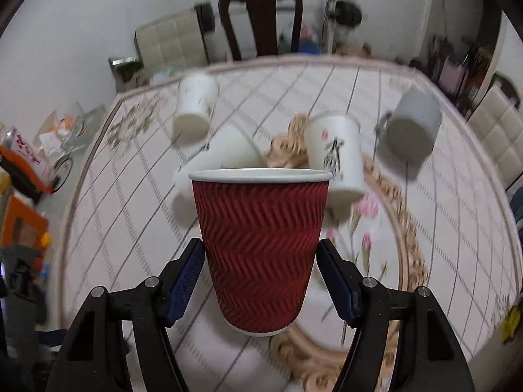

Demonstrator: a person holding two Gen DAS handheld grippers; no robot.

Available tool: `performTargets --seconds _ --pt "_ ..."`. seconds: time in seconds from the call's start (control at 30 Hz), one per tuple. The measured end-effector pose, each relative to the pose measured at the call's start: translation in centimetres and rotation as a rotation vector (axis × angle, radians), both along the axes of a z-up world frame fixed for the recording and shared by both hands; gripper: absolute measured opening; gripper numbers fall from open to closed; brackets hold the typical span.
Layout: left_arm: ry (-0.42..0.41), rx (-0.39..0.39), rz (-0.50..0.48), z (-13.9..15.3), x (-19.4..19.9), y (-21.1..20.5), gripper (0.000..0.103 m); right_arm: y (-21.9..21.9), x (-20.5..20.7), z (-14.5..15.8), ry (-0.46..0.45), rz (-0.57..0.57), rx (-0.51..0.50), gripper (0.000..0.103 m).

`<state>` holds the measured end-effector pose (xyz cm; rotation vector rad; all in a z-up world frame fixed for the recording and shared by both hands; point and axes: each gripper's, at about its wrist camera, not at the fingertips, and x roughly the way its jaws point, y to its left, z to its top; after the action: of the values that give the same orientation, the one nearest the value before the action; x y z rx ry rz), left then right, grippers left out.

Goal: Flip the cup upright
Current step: 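Rotate the held red cup with the right tool so its rim faces up, then lower the red cup onto the floral oval and open the right tool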

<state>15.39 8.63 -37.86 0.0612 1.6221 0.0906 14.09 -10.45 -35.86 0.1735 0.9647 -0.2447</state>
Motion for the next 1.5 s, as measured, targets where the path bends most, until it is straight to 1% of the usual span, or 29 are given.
performTargets --seconds 0.03,0.13,0.3,0.5,0.63,0.83,0.97,1.07,1.1,1.17,1.2,1.23,1.3,1.37,1.5 --pt "0.006 0.0 0.001 -0.3 0.3 -0.1 0.103 0.1 0.0 -0.5 -0.014 -0.009 -0.015 0.072" --pt "0.004 -0.01 0.005 -0.3 0.5 -0.3 0.103 0.7 -0.7 -0.7 -0.078 -0.002 -0.053 0.072" --pt "0.003 -0.019 -0.024 -0.3 -0.3 -1.0 0.103 0.7 -2.7 -0.2 -0.088 0.011 -0.048 0.072" --pt "-0.015 -0.025 -0.064 0.1 -2.1 -2.3 0.103 0.9 -4.6 -0.4 -0.058 0.023 -0.041 0.073" --pt "-0.031 -0.027 -0.078 1.0 -4.0 -2.5 0.103 1.1 -5.7 -0.4 -0.033 0.032 -0.067 0.074" --pt "-0.062 -0.014 -0.102 2.4 -5.9 -3.0 0.103 0.3 -7.6 -0.2 0.015 0.034 -0.05 0.074" --pt "-0.094 -0.005 -0.105 3.7 -7.3 -3.8 0.103 -0.2 -9.2 0.4 0.033 0.049 -0.045 0.08" --pt "-0.127 0.006 -0.103 5.1 -8.9 -5.2 0.103 -0.4 -10.3 1.1 0.04 0.059 -0.047 0.083" --pt "-0.142 0.012 -0.103 5.9 -9.4 -5.5 0.103 -0.5 -10.8 1.5 0.041 0.062 -0.049 0.087" --pt "-0.177 0.024 -0.104 7.4 -9.9 -5.5 0.103 -0.8 -11.9 2.4 0.038 0.065 -0.047 0.089" --pt "-0.2 0.032 -0.103 8.3 -10.8 -5.7 0.103 -1.0 -12.4 3.0 0.038 0.064 -0.055 0.092" --pt "-0.225 0.04 -0.103 9.2 -12.4 -5.9 0.103 -1.1 -13.1 3.7 0.038 0.065 -0.063 0.096" --pt "-0.266 0.046 -0.101 11.3 -13.9 -5.9 0.103 -1.4 -14.3 5.1 0.043 0.061 -0.092 0.102" --pt "-0.31 0.045 -0.098 12.9 -14.7 -5.0 0.103 -1.8 -15.6 6.6 0.053 0.058 -0.12 0.103" --pt "-0.399 0.044 -0.09 17.0 -17.8 -5.6 0.103 -3.2 -18.9 10.6 0.056 0.046 -0.113 0.103"
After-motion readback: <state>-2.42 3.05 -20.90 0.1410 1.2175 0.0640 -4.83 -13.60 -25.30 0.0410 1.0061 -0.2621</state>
